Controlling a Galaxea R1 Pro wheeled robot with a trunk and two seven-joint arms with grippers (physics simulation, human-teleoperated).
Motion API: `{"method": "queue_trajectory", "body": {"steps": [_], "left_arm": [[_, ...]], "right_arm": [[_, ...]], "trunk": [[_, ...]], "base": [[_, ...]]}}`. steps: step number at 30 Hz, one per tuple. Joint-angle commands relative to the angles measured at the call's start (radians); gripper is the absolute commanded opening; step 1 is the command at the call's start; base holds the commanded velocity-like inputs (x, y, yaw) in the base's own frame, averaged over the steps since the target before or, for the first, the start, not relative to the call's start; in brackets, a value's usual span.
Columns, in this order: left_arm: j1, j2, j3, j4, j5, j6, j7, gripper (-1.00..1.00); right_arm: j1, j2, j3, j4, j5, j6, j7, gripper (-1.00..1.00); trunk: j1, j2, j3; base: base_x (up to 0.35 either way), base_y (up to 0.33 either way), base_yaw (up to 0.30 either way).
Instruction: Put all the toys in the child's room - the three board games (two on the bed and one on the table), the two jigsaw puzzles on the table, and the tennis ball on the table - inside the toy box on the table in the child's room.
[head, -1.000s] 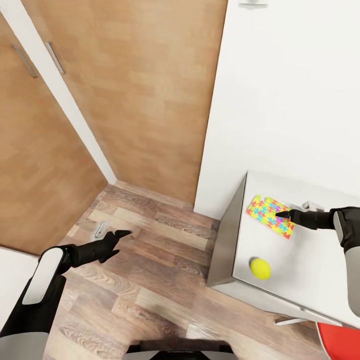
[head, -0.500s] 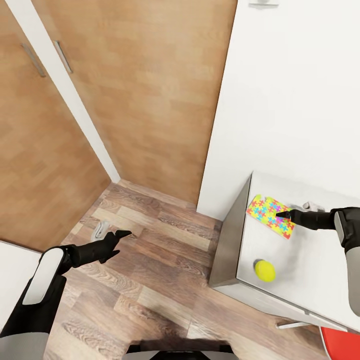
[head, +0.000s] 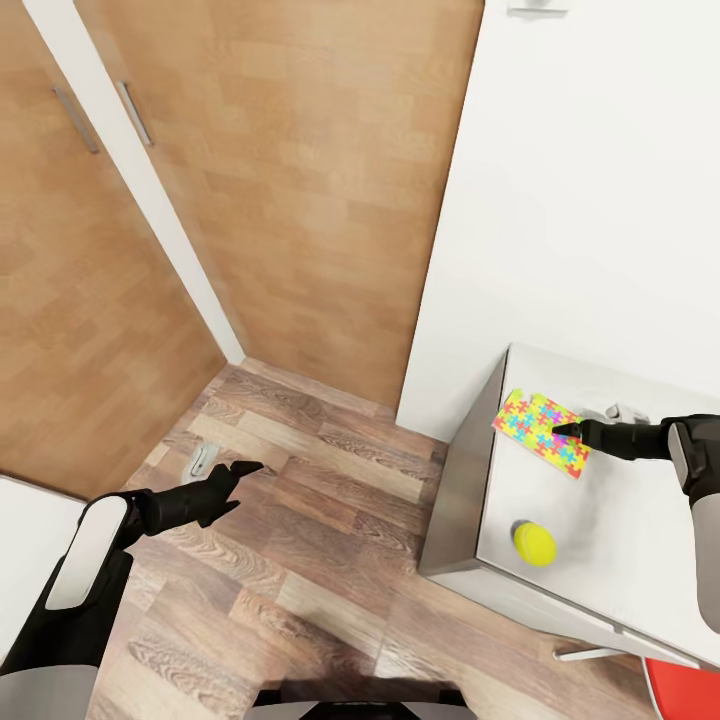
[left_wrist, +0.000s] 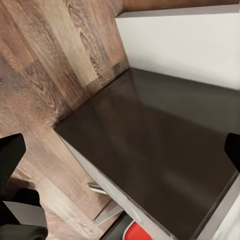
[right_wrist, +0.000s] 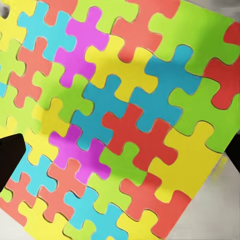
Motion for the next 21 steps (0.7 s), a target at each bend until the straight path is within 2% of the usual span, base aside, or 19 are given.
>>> {"method": "queue_trajectory", "body": {"steps": [1, 9, 21], "left_arm": [[-0.001, 0.000, 0.000, 0.000, 0.010, 0.003, 0.010, 1.00], [0.001, 0.001, 0.001, 0.000, 0.010, 0.003, 0.010, 1.00], [0.002, 0.001, 0.002, 0.000, 0.010, 0.003, 0.010, 1.00]], "right_arm": [[0.000, 0.001, -0.004, 0.018, -0.009, 0.012, 0.009, 1.00], [0.000, 0.001, -0.004, 0.018, -0.009, 0.010, 0.009, 1.00], [0.001, 0.001, -0.004, 0.018, -0.009, 0.009, 0.009, 1.00]], "trunk": [[0.002, -0.001, -0.002], [0.002, -0.001, -0.002], [0.002, -0.001, -0.002]], "base": [[0.000, 0.000, 0.175], [0.000, 0.000, 0.196], [0.000, 0.000, 0.049]]}}
